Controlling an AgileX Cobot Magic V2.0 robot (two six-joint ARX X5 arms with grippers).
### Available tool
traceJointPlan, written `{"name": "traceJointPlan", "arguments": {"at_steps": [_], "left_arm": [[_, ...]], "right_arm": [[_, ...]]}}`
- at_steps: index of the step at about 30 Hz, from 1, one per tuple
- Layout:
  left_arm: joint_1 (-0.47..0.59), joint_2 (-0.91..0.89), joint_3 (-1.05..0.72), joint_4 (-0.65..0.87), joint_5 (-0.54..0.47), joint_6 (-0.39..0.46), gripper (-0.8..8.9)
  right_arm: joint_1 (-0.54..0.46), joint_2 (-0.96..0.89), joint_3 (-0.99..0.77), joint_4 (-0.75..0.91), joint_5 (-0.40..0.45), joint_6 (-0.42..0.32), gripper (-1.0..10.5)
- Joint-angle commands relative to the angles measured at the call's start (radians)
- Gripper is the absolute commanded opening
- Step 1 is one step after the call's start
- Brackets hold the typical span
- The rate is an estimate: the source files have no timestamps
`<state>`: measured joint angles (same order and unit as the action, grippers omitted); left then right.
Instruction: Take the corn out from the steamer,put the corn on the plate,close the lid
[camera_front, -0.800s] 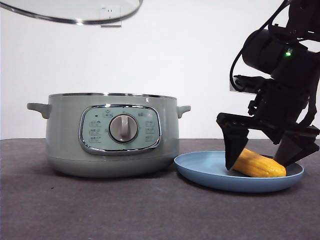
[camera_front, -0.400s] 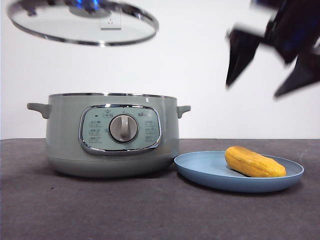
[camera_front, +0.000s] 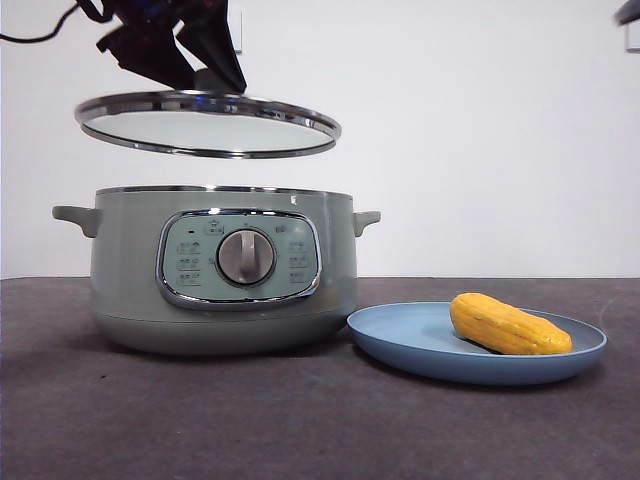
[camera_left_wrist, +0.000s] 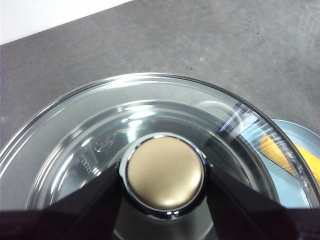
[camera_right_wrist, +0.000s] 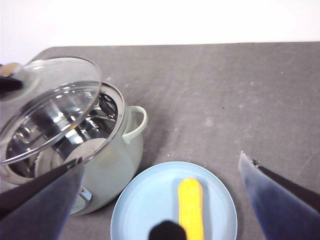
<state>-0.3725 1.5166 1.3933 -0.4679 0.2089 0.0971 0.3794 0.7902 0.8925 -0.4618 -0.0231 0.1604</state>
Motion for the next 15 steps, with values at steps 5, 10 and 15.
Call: {"name": "traceJointPlan", "arguments": {"at_steps": [5, 10, 15], "left_arm": [[-0.002, 0.057, 0.017, 0.078, 0.006, 0.009, -0.08], [-0.004, 0.093, 0.017, 0.079, 0.003, 0.010, -0.08], [-0.005, 0.098, 0.017, 0.084, 0.002, 0.012, -0.08]], "right_arm": [[0.000, -0.039, -0.007, -0.019, 0.004, -0.005, 5.4], [0.000, -0.038, -0.007, -0.019, 0.004, -0.012, 5.4], [0.000, -0.038, -0.007, -0.019, 0.004, -0.023, 5.4]]}}
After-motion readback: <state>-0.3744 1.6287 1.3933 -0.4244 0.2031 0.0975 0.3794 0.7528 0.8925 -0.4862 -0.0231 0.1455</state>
